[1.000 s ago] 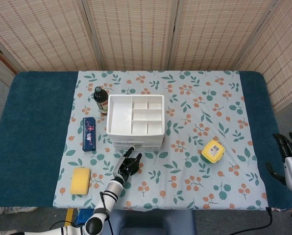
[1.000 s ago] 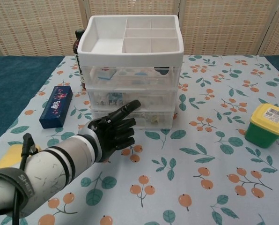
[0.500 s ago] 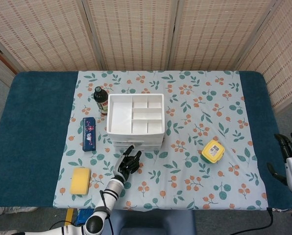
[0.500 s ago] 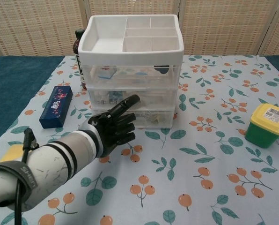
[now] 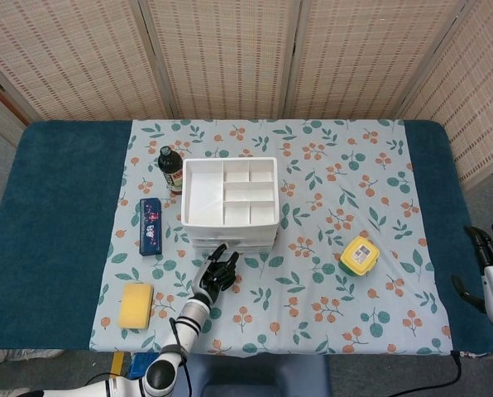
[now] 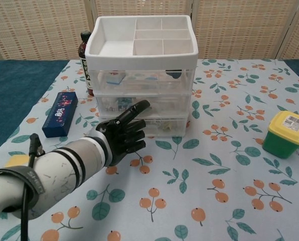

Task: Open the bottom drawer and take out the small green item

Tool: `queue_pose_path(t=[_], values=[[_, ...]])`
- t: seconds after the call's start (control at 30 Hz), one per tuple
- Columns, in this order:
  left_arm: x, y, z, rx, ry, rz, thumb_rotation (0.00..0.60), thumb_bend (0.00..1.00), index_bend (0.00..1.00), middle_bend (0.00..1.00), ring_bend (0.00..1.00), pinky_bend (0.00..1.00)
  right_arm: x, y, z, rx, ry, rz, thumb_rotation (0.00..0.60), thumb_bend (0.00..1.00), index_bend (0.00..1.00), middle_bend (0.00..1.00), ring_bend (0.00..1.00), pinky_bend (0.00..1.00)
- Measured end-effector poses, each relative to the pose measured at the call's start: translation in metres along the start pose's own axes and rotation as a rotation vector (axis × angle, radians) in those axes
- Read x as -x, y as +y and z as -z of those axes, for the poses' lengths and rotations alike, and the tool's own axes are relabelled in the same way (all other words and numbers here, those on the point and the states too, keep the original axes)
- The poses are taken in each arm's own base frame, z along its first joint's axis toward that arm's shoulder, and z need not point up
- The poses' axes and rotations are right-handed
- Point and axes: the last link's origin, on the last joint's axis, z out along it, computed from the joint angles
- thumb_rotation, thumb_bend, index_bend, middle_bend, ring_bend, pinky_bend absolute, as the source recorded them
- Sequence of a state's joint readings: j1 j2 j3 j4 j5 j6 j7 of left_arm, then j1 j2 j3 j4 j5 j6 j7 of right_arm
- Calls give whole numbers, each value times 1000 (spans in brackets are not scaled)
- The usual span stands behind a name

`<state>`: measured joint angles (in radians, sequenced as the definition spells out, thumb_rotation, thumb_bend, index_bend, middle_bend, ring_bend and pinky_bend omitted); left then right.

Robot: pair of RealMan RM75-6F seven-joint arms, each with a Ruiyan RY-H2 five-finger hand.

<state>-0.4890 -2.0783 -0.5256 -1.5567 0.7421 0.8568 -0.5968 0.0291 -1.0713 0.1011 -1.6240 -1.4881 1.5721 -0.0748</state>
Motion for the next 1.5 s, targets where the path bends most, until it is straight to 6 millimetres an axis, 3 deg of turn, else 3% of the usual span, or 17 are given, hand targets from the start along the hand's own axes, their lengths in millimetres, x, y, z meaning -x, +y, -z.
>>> queue_pose_path(t=[0.67, 1.5], values=[[1, 0, -2, -12, -4, -5, 600, 339, 335, 1000, 1000, 1000, 0, 0, 0, 4, -2, 0, 600, 310, 62, 136, 39, 36], [-1, -9, 10, -31, -24, -18, 600, 340, 369, 1000, 1000, 1000, 1, 0, 3, -2, -2, -1, 600, 311, 62, 141, 39, 36]])
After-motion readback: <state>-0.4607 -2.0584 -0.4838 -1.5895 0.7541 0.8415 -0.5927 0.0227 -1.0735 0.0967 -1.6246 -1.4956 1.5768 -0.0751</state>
